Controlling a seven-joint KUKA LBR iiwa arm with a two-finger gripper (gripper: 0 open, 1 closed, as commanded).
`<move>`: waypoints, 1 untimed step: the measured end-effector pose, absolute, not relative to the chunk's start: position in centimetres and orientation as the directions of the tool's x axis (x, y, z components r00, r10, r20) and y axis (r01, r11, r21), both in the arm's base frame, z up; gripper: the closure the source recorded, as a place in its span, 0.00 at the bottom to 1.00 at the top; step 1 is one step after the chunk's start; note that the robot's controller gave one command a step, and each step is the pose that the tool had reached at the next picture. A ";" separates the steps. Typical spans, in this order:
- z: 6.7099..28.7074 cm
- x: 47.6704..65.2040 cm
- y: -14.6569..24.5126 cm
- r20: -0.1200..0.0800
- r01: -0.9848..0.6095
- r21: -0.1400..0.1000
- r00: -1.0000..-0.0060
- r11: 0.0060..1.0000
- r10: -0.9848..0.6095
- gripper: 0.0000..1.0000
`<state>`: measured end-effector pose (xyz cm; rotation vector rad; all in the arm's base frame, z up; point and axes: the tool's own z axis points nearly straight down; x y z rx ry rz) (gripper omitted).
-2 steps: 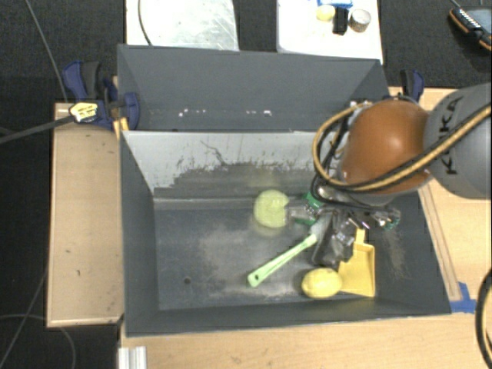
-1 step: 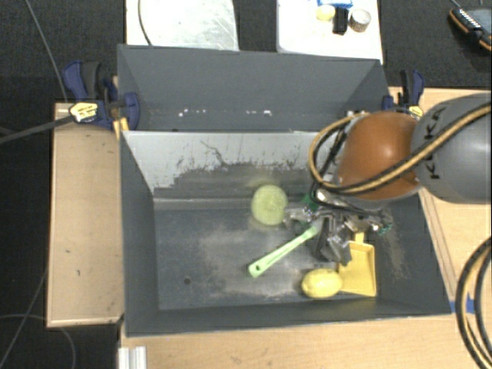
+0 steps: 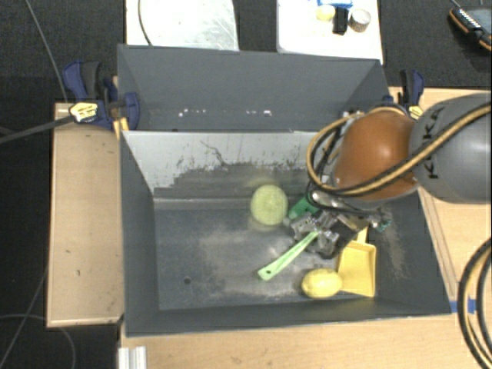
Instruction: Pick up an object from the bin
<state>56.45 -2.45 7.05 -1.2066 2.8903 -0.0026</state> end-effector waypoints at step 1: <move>7.1 56.5 -2.3 -0.009 -0.735 -0.006 -0.678 0.678 -0.735 1.00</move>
Offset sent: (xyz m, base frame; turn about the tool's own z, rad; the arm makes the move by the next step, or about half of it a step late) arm 0.0001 0.0011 0.0011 -0.0222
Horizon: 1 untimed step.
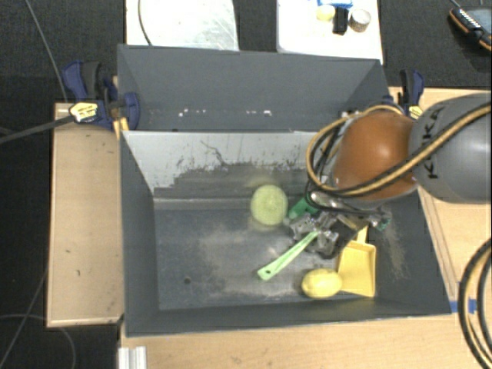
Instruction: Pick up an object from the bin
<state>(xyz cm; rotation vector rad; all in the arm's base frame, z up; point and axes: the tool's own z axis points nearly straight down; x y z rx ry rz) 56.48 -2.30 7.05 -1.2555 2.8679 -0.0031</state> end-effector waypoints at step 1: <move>7.1 56.5 -2.3 -0.010 -0.734 -0.006 -0.679 0.679 -0.734 1.00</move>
Offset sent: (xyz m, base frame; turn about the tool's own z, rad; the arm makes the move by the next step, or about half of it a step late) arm 0.0000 0.0004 0.0308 -0.0020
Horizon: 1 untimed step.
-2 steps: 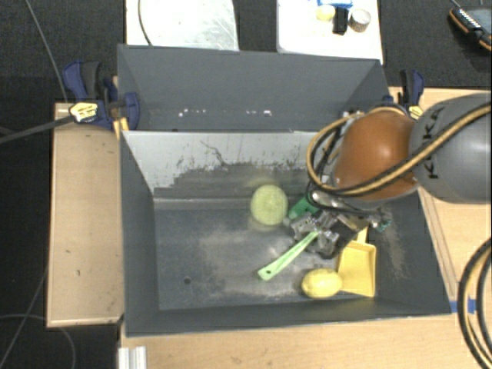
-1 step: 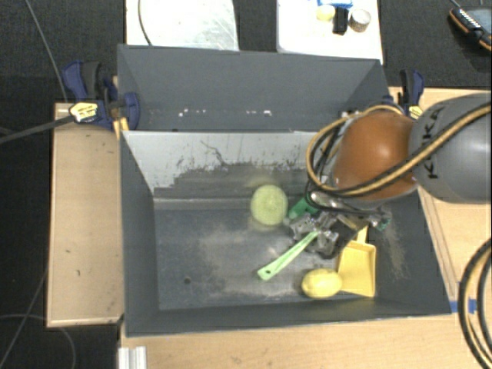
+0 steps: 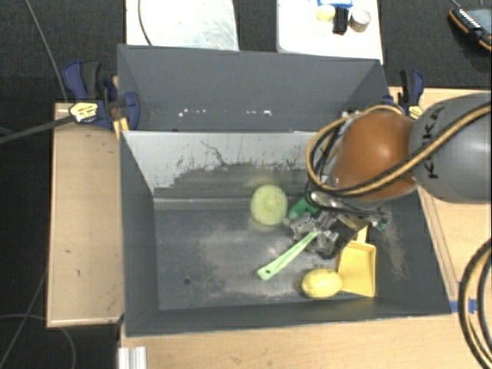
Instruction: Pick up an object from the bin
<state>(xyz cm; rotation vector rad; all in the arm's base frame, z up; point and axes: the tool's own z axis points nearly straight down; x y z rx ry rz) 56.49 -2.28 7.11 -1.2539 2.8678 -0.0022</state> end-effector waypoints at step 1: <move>8.3 56.4 -2.2 -0.010 -0.731 -0.005 -0.682 0.682 -0.731 1.00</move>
Offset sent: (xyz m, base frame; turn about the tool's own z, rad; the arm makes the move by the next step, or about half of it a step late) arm -0.0007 0.0003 0.0958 0.0036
